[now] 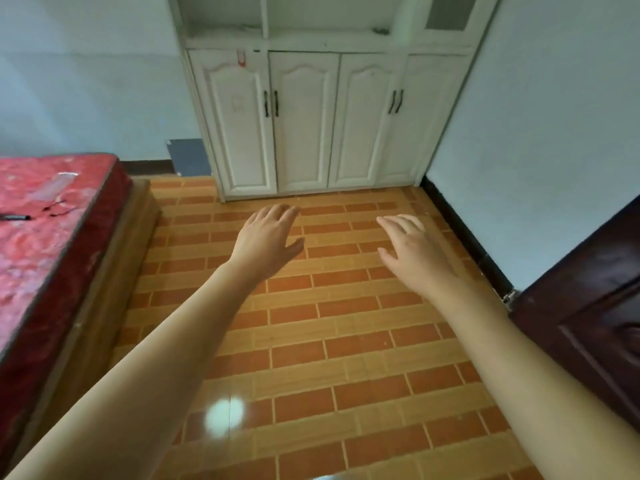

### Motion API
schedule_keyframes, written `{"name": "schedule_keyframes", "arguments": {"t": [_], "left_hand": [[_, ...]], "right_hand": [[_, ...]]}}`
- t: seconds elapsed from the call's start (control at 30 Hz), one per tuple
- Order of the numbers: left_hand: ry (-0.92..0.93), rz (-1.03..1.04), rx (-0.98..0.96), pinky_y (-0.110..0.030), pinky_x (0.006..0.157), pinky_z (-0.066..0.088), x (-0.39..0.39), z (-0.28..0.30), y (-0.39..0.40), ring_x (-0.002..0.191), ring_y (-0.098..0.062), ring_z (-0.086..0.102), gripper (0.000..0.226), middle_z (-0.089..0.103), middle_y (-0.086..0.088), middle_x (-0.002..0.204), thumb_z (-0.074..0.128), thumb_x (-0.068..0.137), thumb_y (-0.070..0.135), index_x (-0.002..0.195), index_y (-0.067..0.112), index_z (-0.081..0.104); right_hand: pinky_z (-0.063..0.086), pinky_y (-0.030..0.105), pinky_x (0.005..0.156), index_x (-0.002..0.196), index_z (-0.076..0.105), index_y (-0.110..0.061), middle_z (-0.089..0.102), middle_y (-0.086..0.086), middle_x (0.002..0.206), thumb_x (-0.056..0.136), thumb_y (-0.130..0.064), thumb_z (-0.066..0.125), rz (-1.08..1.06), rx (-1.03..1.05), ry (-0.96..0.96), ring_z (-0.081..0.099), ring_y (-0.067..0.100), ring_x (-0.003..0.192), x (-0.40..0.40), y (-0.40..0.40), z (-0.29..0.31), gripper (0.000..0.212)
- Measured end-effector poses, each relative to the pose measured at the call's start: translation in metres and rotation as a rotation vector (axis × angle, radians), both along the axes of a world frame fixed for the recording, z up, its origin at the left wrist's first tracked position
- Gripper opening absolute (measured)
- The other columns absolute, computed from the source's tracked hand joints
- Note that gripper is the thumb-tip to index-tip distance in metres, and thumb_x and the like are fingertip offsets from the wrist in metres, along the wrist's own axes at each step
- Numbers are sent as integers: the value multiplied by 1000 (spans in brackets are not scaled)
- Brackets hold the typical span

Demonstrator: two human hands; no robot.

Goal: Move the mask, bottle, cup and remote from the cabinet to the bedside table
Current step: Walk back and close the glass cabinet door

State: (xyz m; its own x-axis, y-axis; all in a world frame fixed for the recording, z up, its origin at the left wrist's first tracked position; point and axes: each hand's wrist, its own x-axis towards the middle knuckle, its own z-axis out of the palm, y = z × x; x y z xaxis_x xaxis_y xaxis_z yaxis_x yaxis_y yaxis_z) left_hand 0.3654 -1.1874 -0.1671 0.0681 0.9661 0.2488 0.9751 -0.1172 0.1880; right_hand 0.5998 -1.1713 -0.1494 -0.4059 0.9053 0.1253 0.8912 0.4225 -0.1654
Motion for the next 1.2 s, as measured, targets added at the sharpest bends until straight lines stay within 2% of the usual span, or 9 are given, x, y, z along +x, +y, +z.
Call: {"name": "schedule_keyframes", "arguments": {"t": [0.3,0.83,1.03,1.2], "left_hand": [[-19,6,-1,-38,106,32,16,-3,6,129,-25,38,58,42,-6,141,54,88,39,138,17,34],[-95,252,-21,-39,102,38,29,-9,14,131,-26,34,59,40,-8,142,54,89,39,139,18,32],[-92,304,-28,-39,100,40,9,-17,58,131,-27,35,59,39,-9,142,54,89,38,139,17,33],[-105,299,-31,-42,102,40,-26,-28,129,131,-27,36,61,39,-9,142,55,87,39,139,17,33]], "right_hand": [[20,33,114,142,25,-16,34,0,147,94,-27,45,-52,-7,-14,22,17,139,32,-6,-6,54],[23,36,113,142,27,-17,35,0,147,93,-27,46,106,-37,44,22,18,139,47,56,-12,53],[21,36,113,142,27,-18,36,1,146,93,-28,46,150,-23,2,24,19,139,29,116,-18,54],[22,36,113,142,27,-17,36,2,147,93,-27,47,160,-13,-3,24,20,139,-4,186,-19,54]]}}
